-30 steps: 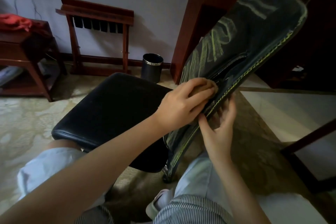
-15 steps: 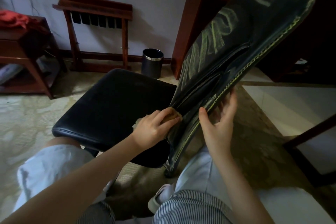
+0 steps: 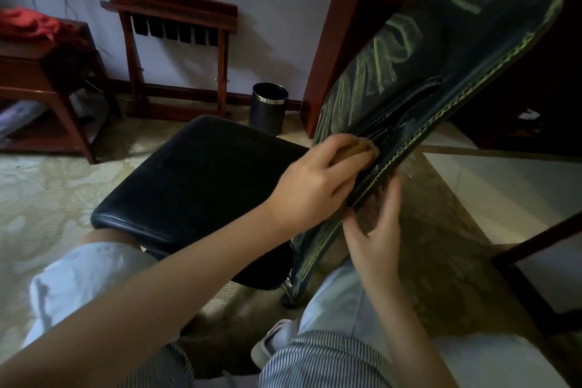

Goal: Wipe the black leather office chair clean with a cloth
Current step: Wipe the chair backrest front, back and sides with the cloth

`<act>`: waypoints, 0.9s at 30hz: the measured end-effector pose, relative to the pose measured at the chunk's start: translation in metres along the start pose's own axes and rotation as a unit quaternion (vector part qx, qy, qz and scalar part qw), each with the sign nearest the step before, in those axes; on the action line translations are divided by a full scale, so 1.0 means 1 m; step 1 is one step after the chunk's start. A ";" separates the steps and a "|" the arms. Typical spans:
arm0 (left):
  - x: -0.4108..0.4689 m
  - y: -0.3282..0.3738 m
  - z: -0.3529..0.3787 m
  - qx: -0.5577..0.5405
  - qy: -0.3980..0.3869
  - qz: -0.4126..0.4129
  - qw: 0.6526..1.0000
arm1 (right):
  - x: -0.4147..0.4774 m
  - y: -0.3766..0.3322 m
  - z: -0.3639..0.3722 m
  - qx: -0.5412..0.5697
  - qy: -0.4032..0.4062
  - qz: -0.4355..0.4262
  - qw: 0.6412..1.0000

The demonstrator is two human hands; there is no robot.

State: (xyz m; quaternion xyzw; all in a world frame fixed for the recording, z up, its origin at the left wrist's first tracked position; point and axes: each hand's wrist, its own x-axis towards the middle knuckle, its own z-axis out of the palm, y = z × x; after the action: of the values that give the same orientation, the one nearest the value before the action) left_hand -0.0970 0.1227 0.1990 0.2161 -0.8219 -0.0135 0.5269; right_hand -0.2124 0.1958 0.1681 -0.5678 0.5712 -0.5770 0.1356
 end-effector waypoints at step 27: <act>-0.107 -0.031 0.006 0.004 0.011 -0.106 0.994 | -0.015 0.010 0.008 -0.018 -0.021 0.058 0.998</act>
State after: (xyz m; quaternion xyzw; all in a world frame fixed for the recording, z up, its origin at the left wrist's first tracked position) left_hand -0.0545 0.1330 0.0970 0.3043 -0.7888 -0.0634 0.5304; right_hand -0.2062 0.2004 0.1501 -0.5476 0.6106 -0.5461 0.1706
